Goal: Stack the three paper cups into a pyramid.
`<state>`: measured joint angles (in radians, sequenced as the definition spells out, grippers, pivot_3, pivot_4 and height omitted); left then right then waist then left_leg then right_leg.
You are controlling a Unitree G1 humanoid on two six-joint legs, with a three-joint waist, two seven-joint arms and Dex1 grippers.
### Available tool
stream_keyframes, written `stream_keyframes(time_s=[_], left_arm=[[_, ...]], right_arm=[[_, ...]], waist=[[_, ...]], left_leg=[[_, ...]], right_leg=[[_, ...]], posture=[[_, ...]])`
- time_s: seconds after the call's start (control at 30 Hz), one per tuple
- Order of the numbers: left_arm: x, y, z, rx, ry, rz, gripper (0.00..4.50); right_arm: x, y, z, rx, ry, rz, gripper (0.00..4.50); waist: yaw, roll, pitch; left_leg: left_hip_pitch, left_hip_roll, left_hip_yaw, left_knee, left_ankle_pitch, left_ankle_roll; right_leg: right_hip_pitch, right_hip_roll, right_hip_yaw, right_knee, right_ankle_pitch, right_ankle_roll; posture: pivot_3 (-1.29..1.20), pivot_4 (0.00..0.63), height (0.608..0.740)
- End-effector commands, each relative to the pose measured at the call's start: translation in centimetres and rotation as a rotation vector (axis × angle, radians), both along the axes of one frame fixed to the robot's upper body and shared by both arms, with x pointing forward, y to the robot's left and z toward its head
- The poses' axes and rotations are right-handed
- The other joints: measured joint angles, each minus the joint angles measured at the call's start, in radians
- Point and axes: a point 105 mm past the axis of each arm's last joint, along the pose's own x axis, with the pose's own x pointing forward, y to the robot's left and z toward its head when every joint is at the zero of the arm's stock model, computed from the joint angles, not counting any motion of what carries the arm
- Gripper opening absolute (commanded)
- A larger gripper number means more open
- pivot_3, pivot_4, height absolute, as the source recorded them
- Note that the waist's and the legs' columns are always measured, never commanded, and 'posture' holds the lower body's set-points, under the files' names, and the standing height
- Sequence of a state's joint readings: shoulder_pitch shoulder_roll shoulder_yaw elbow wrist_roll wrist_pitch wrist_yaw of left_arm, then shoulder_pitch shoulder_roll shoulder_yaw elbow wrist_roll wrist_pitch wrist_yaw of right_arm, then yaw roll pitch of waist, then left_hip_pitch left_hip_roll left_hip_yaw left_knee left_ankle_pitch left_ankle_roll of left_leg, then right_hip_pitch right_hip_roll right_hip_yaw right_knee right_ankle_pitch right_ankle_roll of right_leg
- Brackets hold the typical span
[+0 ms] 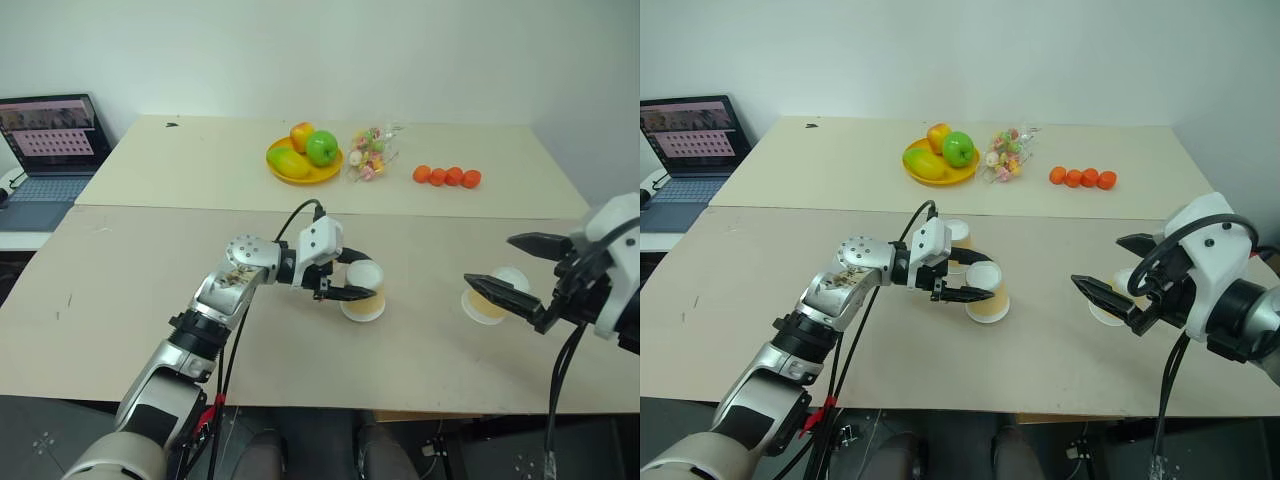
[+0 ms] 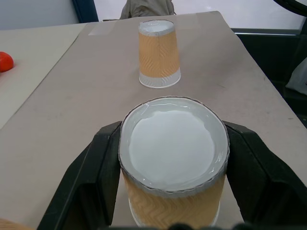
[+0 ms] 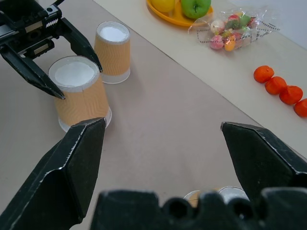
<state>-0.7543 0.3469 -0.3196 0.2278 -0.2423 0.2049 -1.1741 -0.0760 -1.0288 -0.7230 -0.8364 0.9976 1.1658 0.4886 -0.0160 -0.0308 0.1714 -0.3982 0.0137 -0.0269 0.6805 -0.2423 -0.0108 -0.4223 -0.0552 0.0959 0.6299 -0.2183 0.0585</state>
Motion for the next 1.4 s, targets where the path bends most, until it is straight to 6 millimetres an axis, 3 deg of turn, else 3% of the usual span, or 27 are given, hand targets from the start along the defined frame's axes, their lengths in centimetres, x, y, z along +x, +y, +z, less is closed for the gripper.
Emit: stream_keyframes(time_s=[0.03, 0.23, 0.27, 0.37, 0.57, 0.83, 0.93, 1.0, 1.13, 1.4], left_arm=[[0.3, 0.2, -0.4, 0.08, -0.121, -0.031, 2.62], [1.2, 0.6, -1.3, 0.109, -0.152, -0.013, 2.62], [1.2, 0.6, -1.3, 0.107, -0.152, -0.013, 3.62], [1.3, 0.6, -1.2, 0.097, -0.151, -0.009, 4.46], [1.5, 0.2, -0.4, 0.047, -0.145, 0.013, 4.46], [1.6, -0.8, 9.1, -0.241, -0.118, 0.054, 4.46], [2.4, 0.4, 13.2, -0.352, -0.133, 0.136, 4.46], [3.7, 2.2, 14.3, -0.375, -0.137, 0.242, 4.46], [6.0, 6.4, 12.0, -0.288, -0.155, 0.434, 4.46], [5.3, 10.3, 7.7, -0.236, -0.102, 0.58, 4.46]], right_arm=[[-0.6, -0.1, 0.9, -0.006, -0.051, -0.031, 4.5], [-0.5, -0.1, 1.4, -0.004, -0.051, -0.035, 4.5], [-0.5, -0.1, 1.4, -0.004, -0.052, -0.034, 4.5], [-0.4, 0.0, 1.5, -0.005, -0.051, -0.031, 4.5], [-0.1, 0.0, 1.7, -0.008, -0.049, -0.026, 4.5], [0.4, 0.0, 1.8, -0.012, -0.042, -0.007, 4.5], [0.6, 0.0, 1.9, -0.012, -0.045, 0.001, 4.5], [0.8, 0.2, 1.8, -0.01, -0.043, 0.013, 4.5], [1.3, 0.5, 1.7, -0.006, -0.043, 0.037, 4.5], [1.8, 0.8, 1.7, -0.001, -0.041, 0.072, 4.5]], waist=[[0.001, 0.0, 0.0], [0.002, 0.0, 0.0], [0.001, 0.0, 0.0], [-0.001, 0.0, 0.0], [0.002, 0.0, 0.0], [0.002, 0.0, 0.0], [-0.002, 0.0, 0.0], [-0.004, -0.001, 0.0], [-0.015, 0.0, 0.0], [-0.004, 0.0, 0.0]], left_leg=[[0.0, 0.0, 0.0, 0.0, 0.0, 0.0], [0.0, 0.0, 0.0, 0.0, 0.0, 0.0], [0.0, 0.0, 0.0, 0.0, 0.0, 0.0], [0.0, 0.0, 0.0, 0.0, 0.0, 0.0], [-0.001, 0.0, 0.0, 0.0, 0.0, 0.0], [-0.001, 0.0, 0.0, 0.0, 0.0, 0.0], [-0.001, 0.0, 0.0, 0.0, 0.0, 0.001], [-0.001, 0.0, 0.0, 0.0, 0.0, 0.0], [0.002, 0.0, 0.0, -0.001, 0.0, 0.0], [-0.001, 0.0, 0.0, 0.0, 0.0, 0.0]], right_leg=[[0.0, 0.0, 0.0, 0.0, 0.0, 0.0], [0.001, 0.0, 0.0, 0.0, 0.0, 0.0], [0.001, 0.0, 0.0, 0.0, 0.0, 0.0], [0.0, 0.0, 0.0, 0.0, 0.0, 0.001], [0.0, 0.0, 0.0, -0.001, 0.0, 0.001], [0.0, 0.0, 0.0, 0.0, -0.001, 0.003], [0.0, 0.0, 0.0, 0.0, -0.002, 0.005], [-0.001, 0.0, 0.0, 0.0, -0.002, 0.005], [0.0, 0.0, 0.001, 0.0, -0.003, 0.006], [-0.001, 0.0, 0.0, 0.0, 0.001, 0.001]], posture=[[0.0, 0.15, 0.734], [0.0, 0.15, 0.734], [0.0, 0.15, 0.734], [0.0, 0.15, 0.734], [0.0, 0.15, 0.734], [0.0, 0.15, 0.734], [0.0, 0.15, 0.734], [0.0, 0.15, 0.734], [0.0, 0.15, 0.734], [0.0, 0.15, 0.734]])
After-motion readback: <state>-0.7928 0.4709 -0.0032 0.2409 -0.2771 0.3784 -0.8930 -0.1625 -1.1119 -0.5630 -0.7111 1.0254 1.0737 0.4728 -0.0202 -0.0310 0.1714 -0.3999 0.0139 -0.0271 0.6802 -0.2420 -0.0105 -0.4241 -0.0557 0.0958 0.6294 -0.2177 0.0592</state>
